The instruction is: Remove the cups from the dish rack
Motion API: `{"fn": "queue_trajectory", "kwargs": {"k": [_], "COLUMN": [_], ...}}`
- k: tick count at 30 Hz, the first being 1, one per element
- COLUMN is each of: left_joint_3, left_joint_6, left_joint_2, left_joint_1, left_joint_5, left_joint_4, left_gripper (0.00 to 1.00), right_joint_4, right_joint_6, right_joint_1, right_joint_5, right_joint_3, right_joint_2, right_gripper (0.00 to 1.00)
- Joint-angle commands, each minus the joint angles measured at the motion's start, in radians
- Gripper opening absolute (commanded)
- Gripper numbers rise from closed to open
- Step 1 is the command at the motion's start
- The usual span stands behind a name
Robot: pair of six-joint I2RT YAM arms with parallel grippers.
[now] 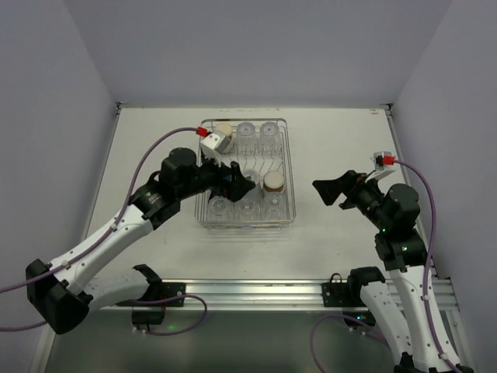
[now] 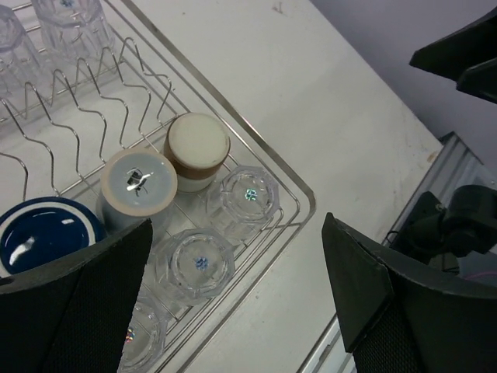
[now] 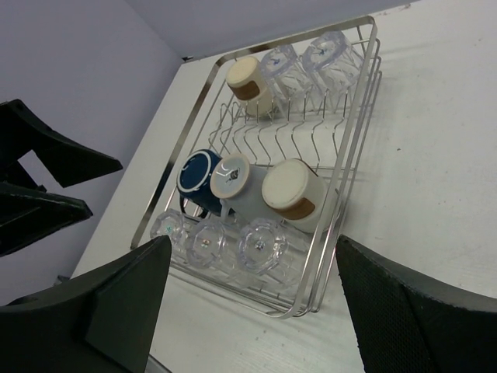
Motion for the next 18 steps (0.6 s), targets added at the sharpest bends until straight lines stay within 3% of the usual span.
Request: {"fn": "queue_trajectory", "kwargs": {"k": [1,4,9,18], "left_joint_3": [0.069,0.072,0.098,0.138], "left_joint_6": [0.054,0.057,0.074,0.121], "left_joint_2": [0.074,0.132,0.238,0.374], "left_joint_1": [-0.096,-0.128,-0.154,-0.156], "left_joint_5": [-0.314,-0.423,-0.488,-0.485], "left_joint_4": [-0.043,-0.048,-0.003,0.071], "left_gripper": [0.93,0.93,0.93,0.89], "right_joint_4": [0.016,0.016,0.038,0.032], "right_joint_6": [0.010,0.000,0.003,-0.016], "right_joint_1": [0.010,0.013,0.019,0.030], "right_joint_5": [-0.002,-0.002,-0.015,-0.012], "right_joint_3": [-0.019,-0.030,-0.053,-0.052], "right_joint_2": [0.000,0.003,0.010,0.007], "right_gripper": [0.88,0.88,0.88,0.88]}}
